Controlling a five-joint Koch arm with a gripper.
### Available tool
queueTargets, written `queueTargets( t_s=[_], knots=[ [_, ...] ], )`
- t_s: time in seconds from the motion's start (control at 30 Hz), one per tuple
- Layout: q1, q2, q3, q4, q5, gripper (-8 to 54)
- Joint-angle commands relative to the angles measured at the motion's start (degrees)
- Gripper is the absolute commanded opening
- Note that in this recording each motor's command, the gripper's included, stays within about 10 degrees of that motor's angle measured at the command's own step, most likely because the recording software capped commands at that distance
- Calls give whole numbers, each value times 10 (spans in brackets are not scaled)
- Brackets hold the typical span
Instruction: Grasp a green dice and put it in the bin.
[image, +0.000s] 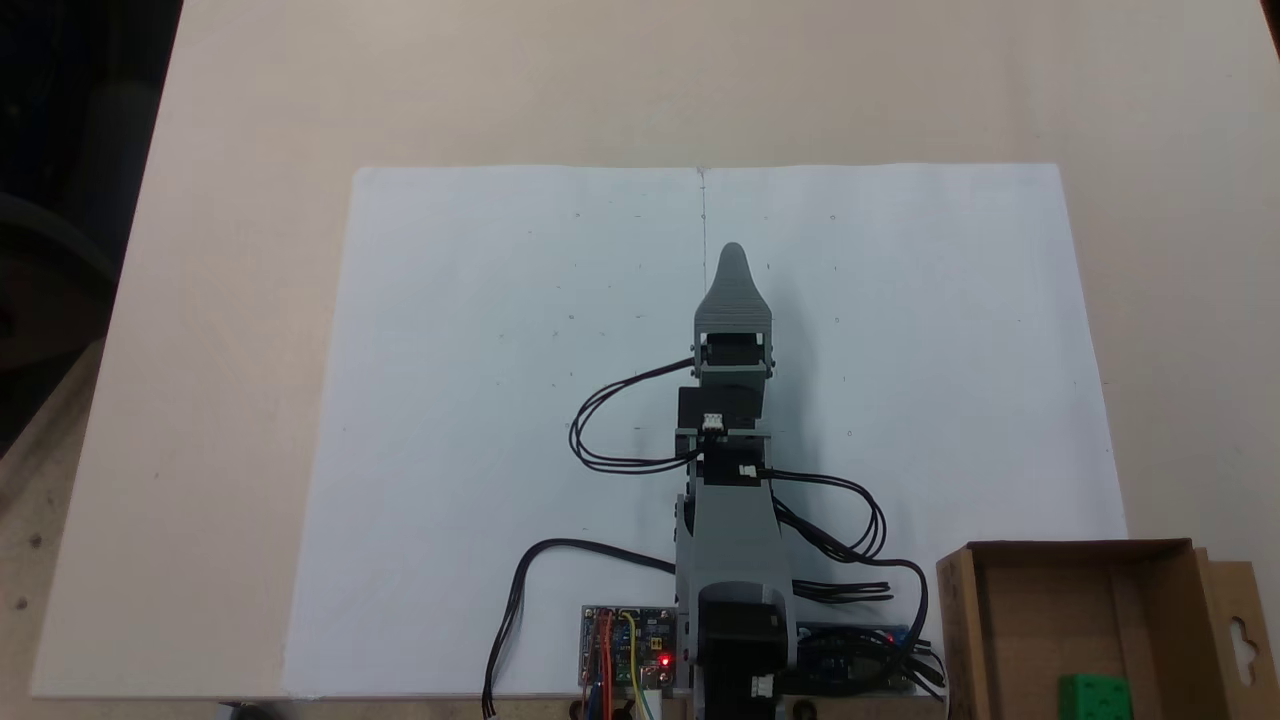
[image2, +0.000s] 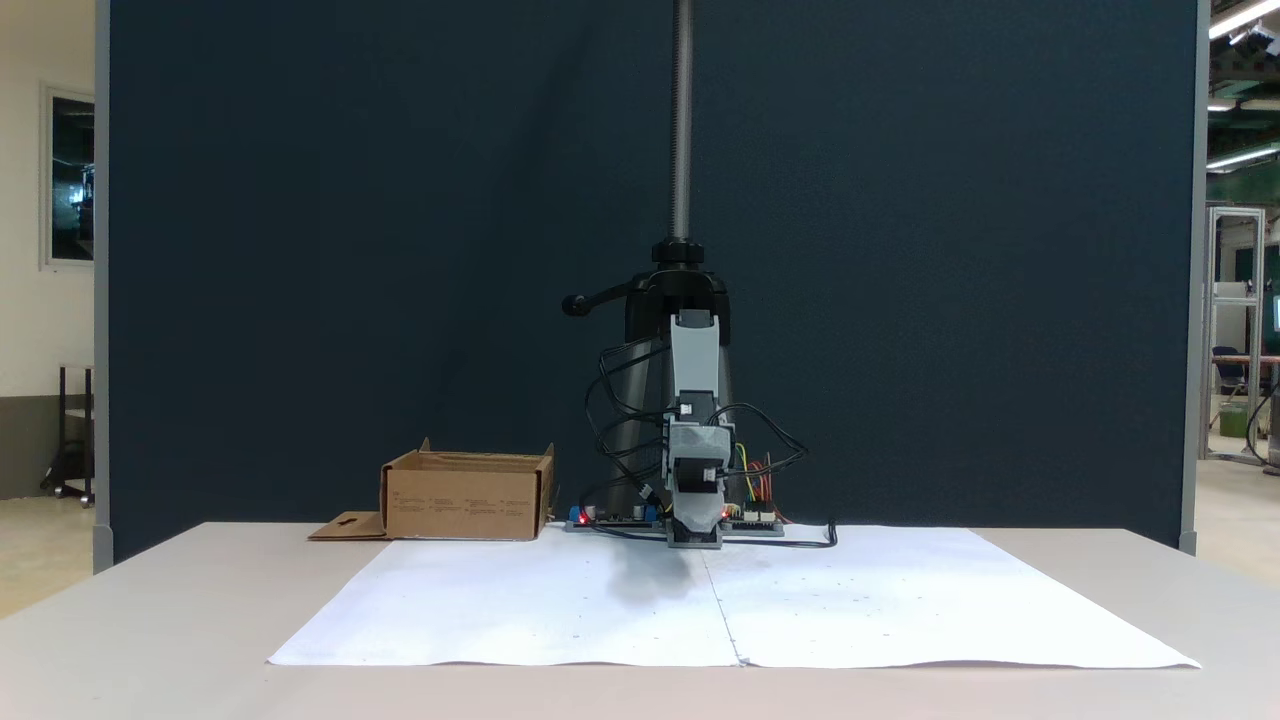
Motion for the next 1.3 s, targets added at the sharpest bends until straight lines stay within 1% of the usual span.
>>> queueTargets(
  t_s=[0.0, 0.4, 1.27],
  knots=[
    [3, 65, 41, -96, -2, 456],
    [13, 65, 41, -217, -1, 461],
    [12, 64, 41, -219, 2, 470]
  ],
)
